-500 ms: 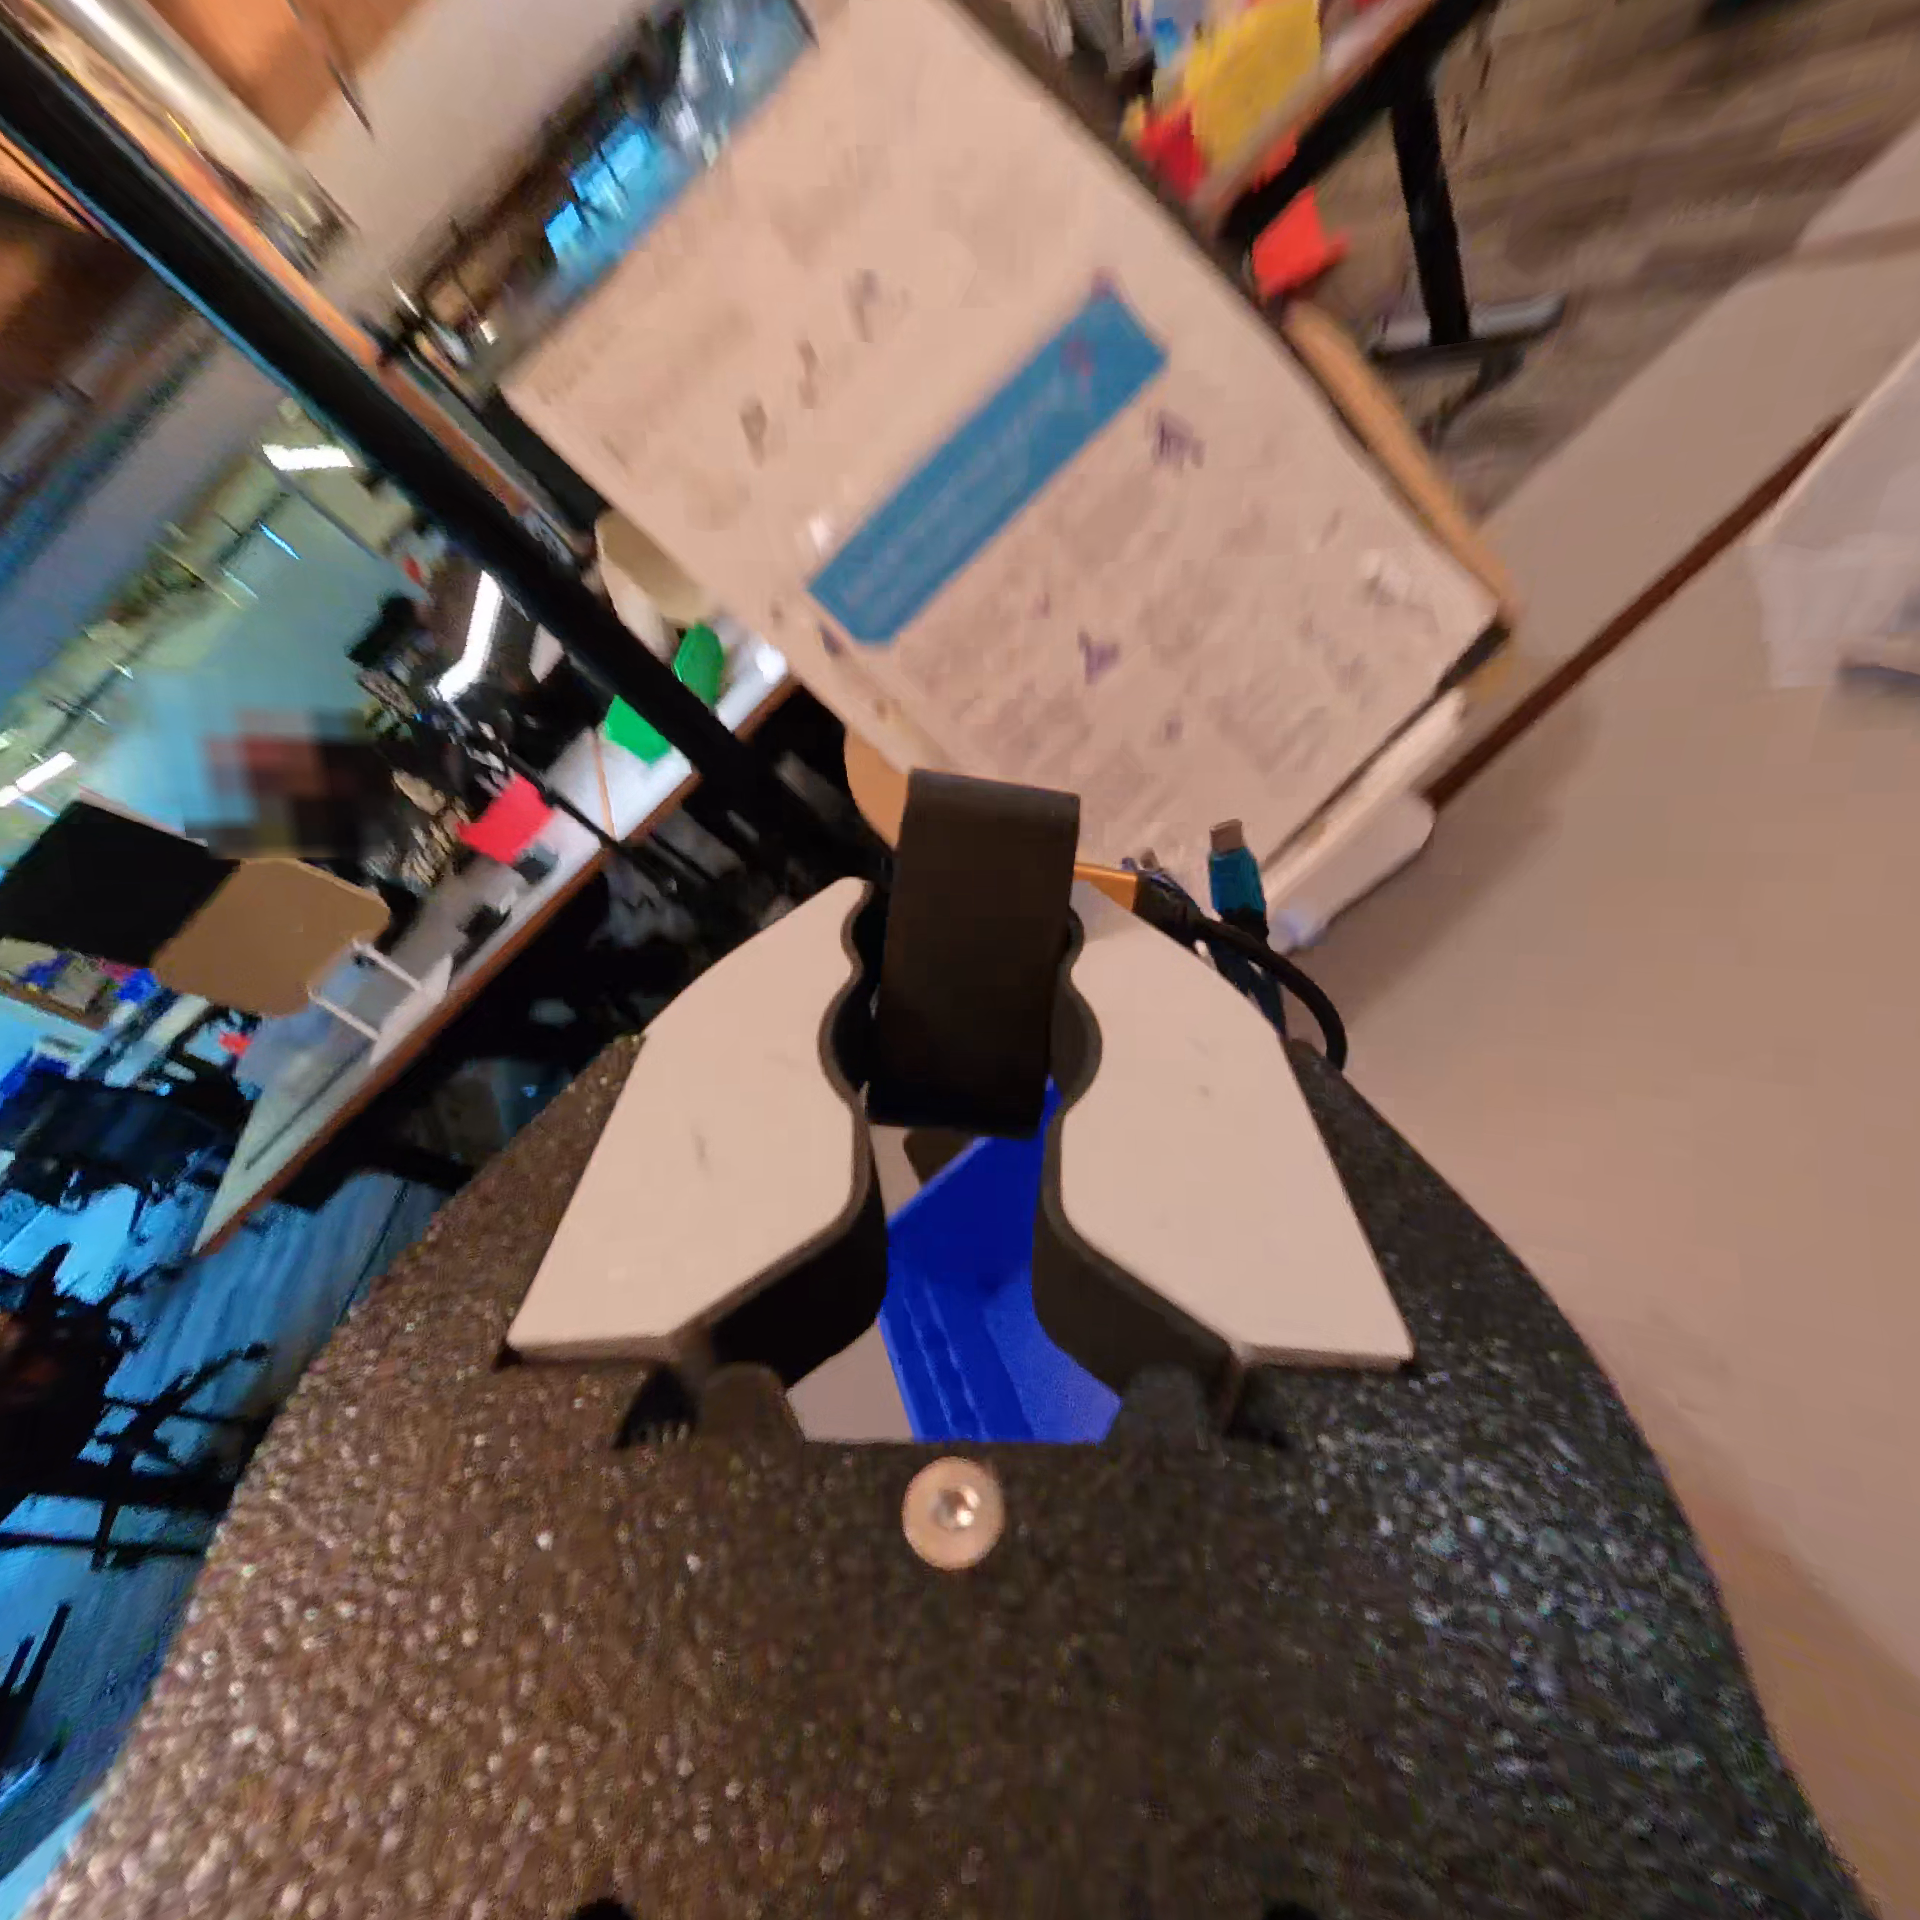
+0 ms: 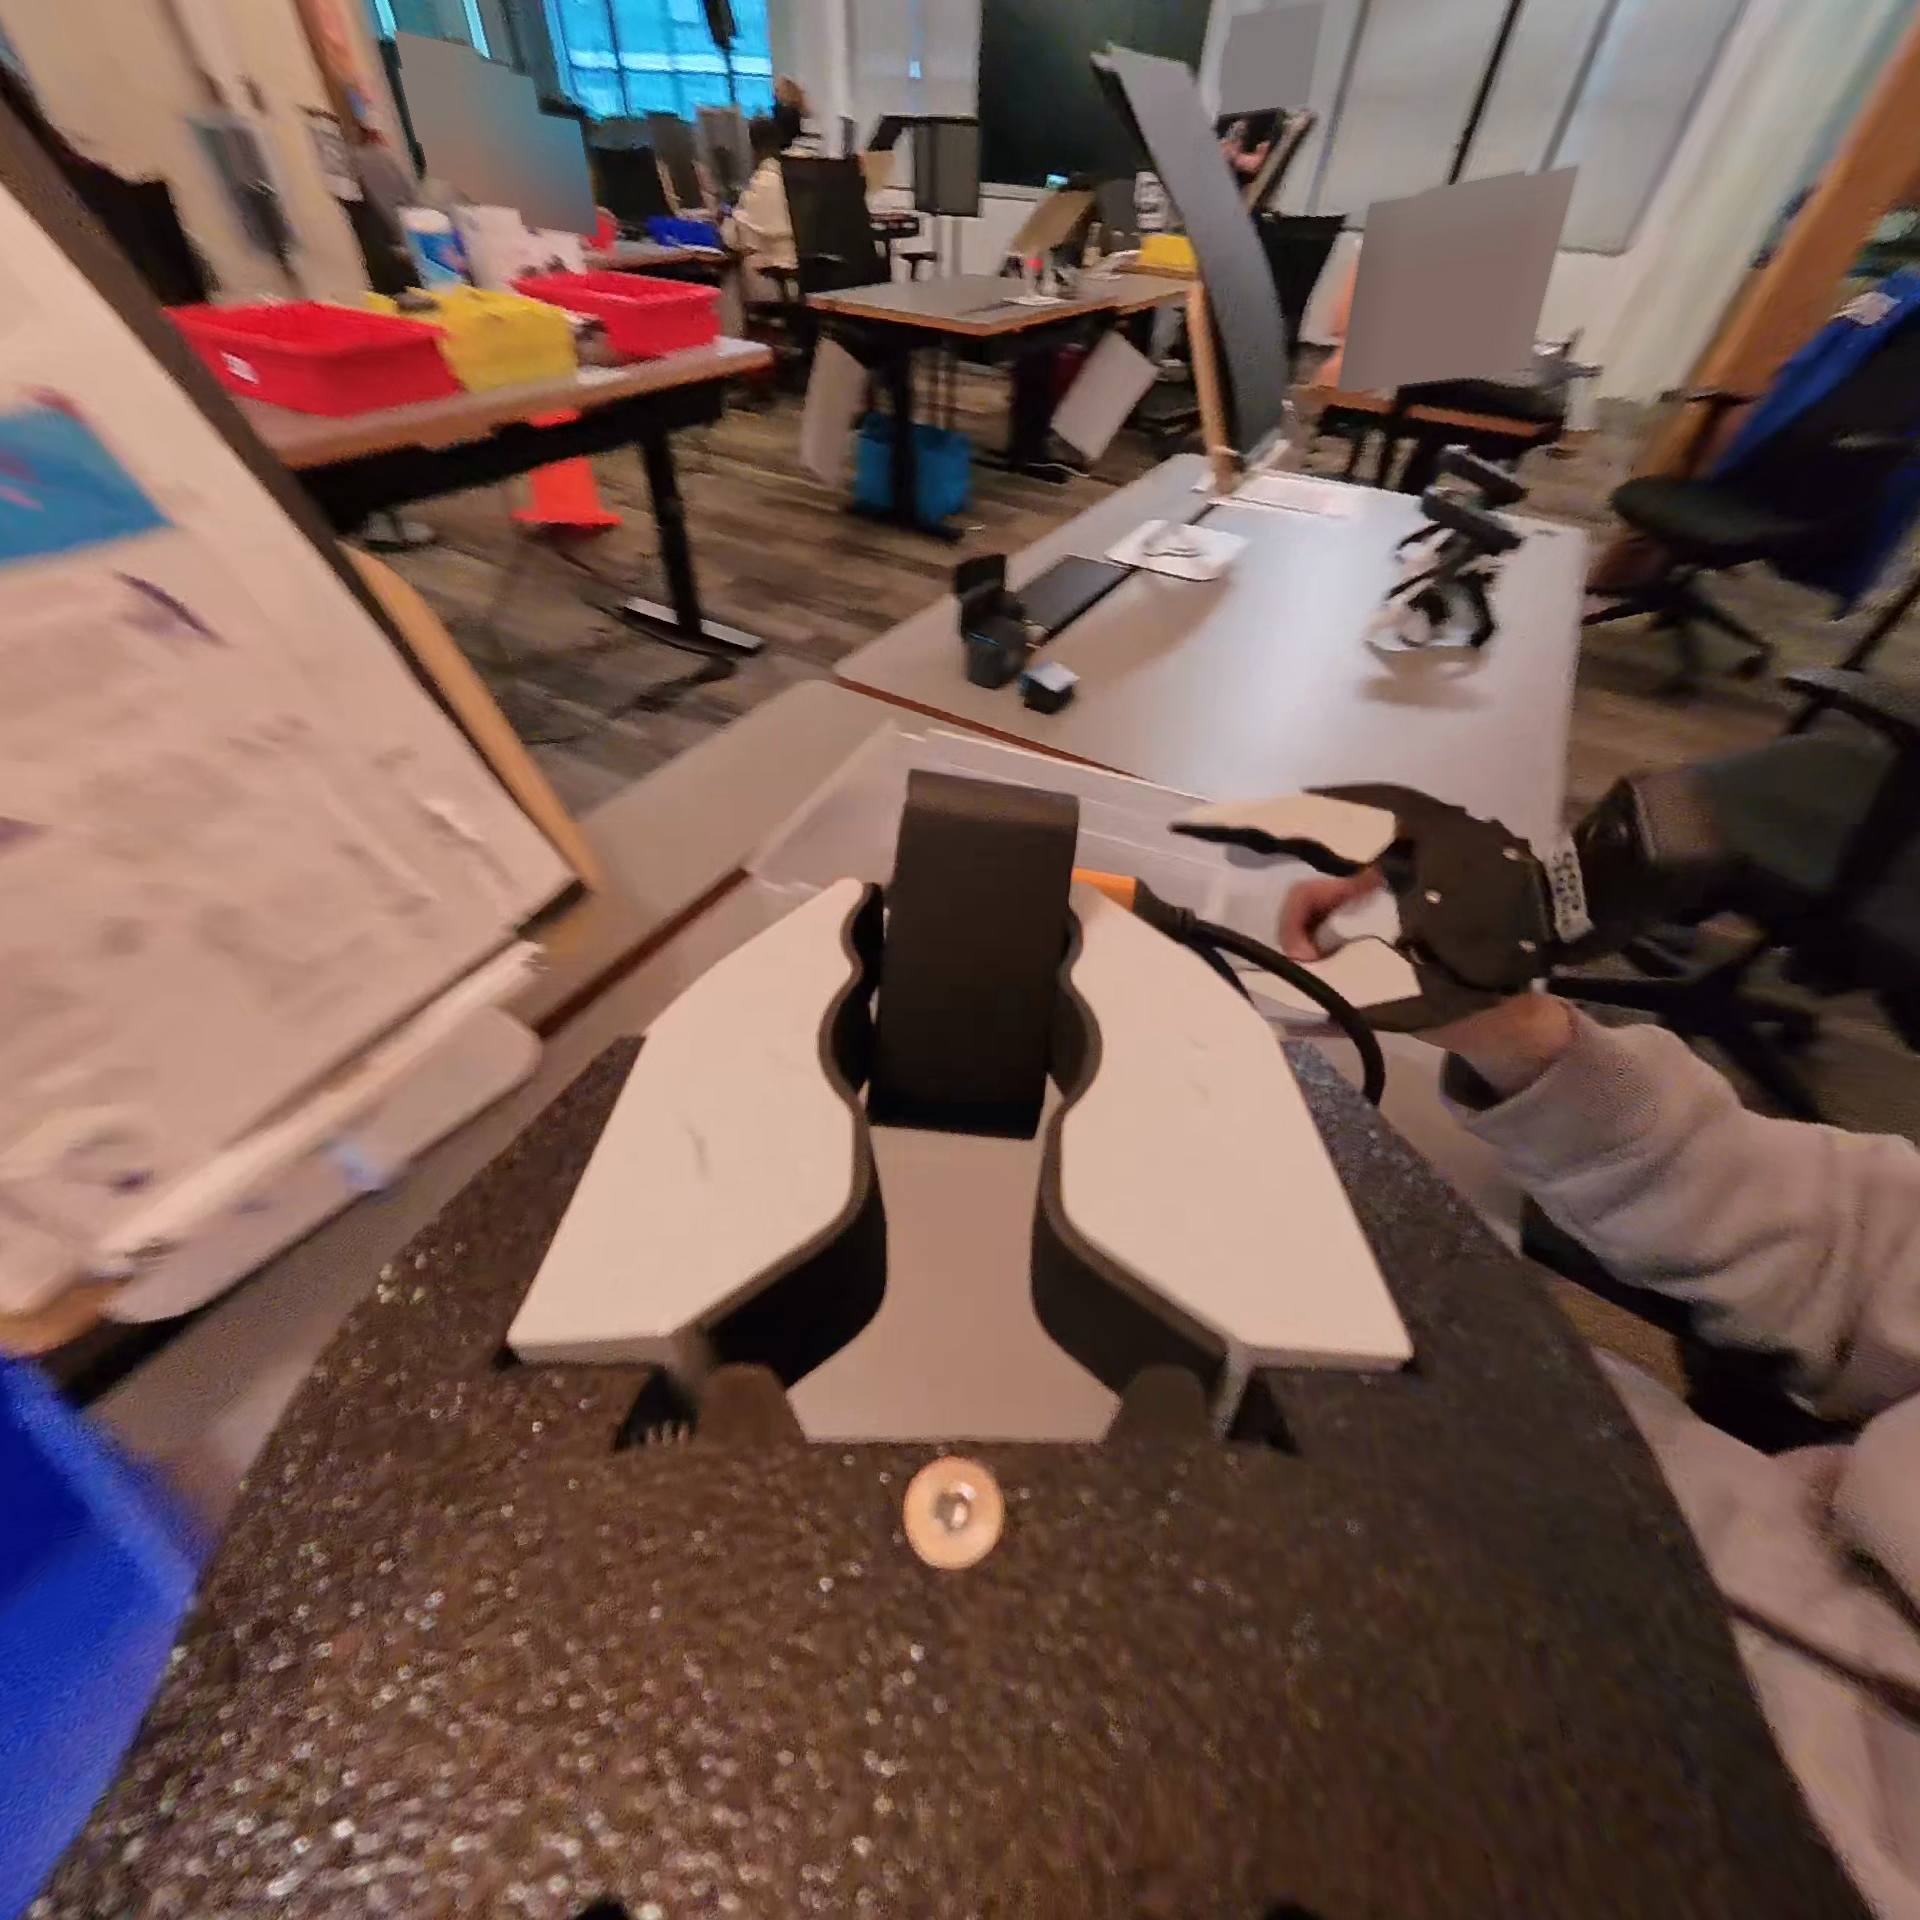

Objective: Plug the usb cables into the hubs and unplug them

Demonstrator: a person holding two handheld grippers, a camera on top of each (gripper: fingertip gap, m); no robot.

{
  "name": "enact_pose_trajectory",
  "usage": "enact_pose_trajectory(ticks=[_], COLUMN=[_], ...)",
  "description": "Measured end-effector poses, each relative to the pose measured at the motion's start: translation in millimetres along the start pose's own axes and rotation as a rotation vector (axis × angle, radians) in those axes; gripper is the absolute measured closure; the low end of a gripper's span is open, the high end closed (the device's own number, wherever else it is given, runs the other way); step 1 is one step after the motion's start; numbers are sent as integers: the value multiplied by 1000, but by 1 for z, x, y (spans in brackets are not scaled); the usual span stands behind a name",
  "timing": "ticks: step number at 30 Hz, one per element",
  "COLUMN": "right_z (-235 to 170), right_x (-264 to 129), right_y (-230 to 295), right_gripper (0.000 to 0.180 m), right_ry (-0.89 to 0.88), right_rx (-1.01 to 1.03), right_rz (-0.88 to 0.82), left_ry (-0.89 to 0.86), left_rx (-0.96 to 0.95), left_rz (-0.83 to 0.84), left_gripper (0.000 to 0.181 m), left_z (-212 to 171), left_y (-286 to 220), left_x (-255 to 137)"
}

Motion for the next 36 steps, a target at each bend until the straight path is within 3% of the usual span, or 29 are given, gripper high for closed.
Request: enact_pose_trajectory(ticks=[3, 5, 8, 11, 15, 17, 32, 36], right_z=[-8, -19, -25, -22, -30, -27, -5, -1], right_x=[5, 9, 5, -5, 0, -5, -6, -11], right_y=[12, 32, 53, 60, 77, 94, 116, 111], right_gripper=[114, 119, 126, 130, 129, 146, 150, 151], right_ry=[-5, -31, -112, -218, -204, -238, -358, -282], right_rx=[-98, -89, 81, 335, 394, 386, 295, 140], right_rz=[26, 142, 324, 493, 567, 660, 649, 665], left_ry=[1, -16, -92, -192, -295, -308, -396, -326], left_rx=[-96, -105, 42, 63, 29, 36, 150, 144], left_rz=[-105, -168, -232, -340, -454, -504, -592, -573], left_gripper=[151, 151, 151, 151, 151, 151, 151, 146], left_z=[-48, -73, -102, -120, -135, -140, -148, -158], left_y=[-28, -43, -57, -66, -73, -78, -81, -77], left_x=[32, 50, 67, 69, 69, 69, 43, 39])
Point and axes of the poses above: each gripper's, where its closed fingertips meet, x out along the fingers, z out of its top, y = z × x across the jaws, the point moved 1 cm from there along -x, back along the fingers, and after that the axes turned 1 degree about -y, right-handed, at the moved point
